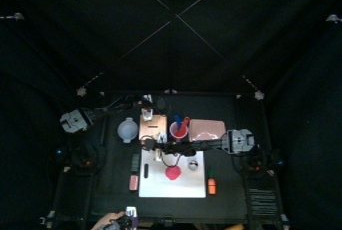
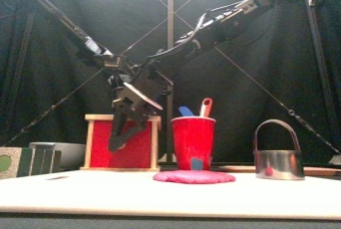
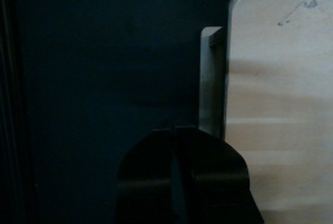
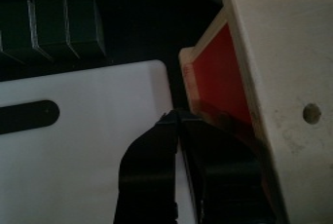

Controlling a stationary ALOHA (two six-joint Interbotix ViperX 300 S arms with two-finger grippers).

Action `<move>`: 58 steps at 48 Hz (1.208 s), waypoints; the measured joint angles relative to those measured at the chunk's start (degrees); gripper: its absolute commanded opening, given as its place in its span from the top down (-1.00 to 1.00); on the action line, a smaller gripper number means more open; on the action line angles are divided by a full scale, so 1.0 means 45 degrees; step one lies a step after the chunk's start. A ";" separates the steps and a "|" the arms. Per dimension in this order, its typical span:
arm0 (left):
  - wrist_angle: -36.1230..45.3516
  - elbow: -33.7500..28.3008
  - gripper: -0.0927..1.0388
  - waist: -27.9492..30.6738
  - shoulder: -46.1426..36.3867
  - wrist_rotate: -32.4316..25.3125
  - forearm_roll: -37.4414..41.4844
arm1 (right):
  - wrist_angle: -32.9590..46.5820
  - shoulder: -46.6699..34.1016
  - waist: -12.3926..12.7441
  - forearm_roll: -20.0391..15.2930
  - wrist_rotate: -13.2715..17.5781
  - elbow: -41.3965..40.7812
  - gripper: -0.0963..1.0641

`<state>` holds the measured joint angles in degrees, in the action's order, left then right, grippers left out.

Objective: Get the cutter from the drawer then cut the dough then place the extra dough in the bowl
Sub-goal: Cut the dough

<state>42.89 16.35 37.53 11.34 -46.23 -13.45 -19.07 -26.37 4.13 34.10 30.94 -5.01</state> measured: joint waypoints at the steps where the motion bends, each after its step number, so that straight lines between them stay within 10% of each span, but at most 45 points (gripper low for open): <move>1: -0.0020 0.0000 0.20 0.0000 0.0000 0.0000 0.0000 | 0.0000 0.0000 0.0020 -0.0020 0.0000 -0.0020 0.54; 36: -0.3809 0.0508 0.17 0.0000 -0.1914 0.0117 -0.0742 | 0.0059 0.1641 -0.1543 -0.0176 0.0020 -0.0176 0.52; 58: -0.9316 0.4102 0.16 -0.4785 -0.4219 0.0117 -0.2383 | -0.0898 0.6563 -0.2266 -0.1621 0.0195 -0.4492 0.39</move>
<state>0.97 34.80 16.00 -7.65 -45.70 -24.17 -23.12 3.16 -6.06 26.81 31.82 -25.22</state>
